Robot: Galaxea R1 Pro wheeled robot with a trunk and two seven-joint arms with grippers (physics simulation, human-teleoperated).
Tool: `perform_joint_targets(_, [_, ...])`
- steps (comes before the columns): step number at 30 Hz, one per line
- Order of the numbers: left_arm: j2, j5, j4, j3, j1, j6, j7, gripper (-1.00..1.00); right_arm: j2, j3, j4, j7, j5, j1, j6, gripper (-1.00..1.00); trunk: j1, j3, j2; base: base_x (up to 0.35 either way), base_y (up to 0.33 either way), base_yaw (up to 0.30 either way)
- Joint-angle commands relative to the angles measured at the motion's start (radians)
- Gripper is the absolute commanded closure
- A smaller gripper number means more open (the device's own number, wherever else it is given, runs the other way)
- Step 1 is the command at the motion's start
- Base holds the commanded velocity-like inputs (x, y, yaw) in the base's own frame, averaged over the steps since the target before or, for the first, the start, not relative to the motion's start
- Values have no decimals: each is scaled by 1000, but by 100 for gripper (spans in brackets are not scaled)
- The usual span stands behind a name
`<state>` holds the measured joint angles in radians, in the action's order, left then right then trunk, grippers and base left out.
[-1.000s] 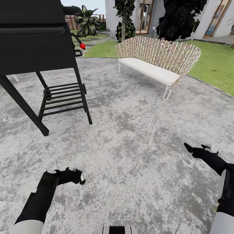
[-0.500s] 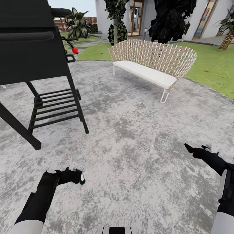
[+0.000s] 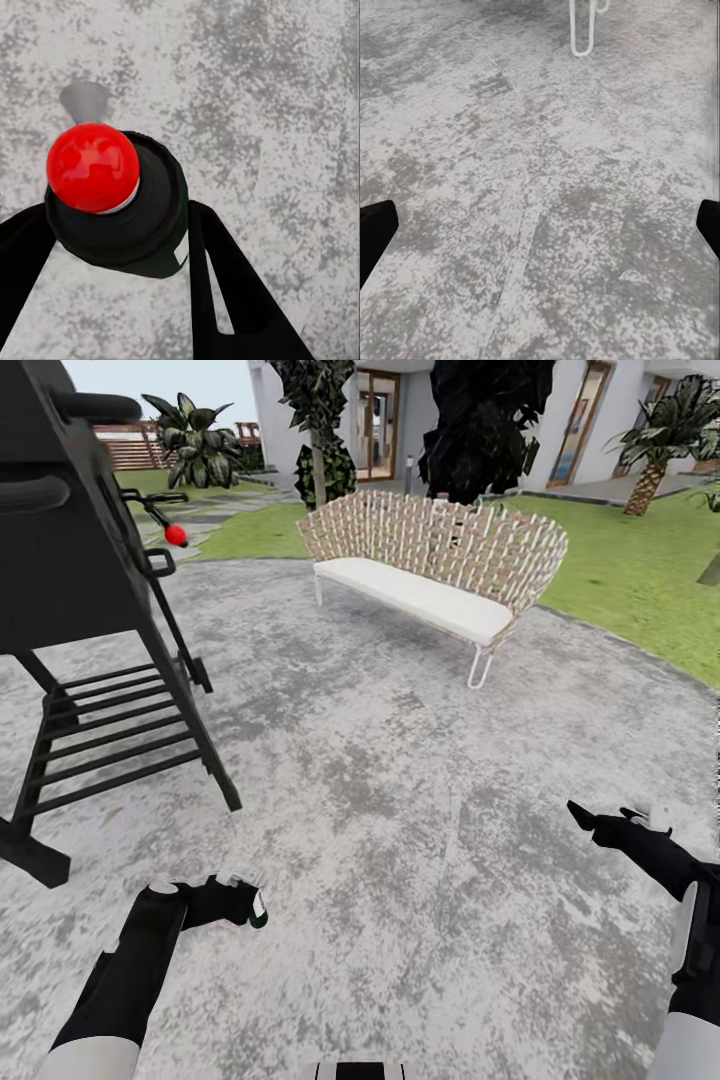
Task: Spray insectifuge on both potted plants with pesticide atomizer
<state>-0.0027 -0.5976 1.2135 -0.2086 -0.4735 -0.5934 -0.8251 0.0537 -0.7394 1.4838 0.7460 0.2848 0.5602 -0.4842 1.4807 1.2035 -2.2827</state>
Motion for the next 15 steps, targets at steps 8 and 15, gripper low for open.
perform_joint_targets(8, [0,-5,1,-3,-1,-5,-7,100,1,-2,1,8,8,1,-3,-100,1,-8,0,336,0,-180])
perform_joint_targets(15, [1,-5,1,-3,-1,-5,-8,100,1,-2,1,8,8,1,-3,-100,1,-15,0,116,0,-152])
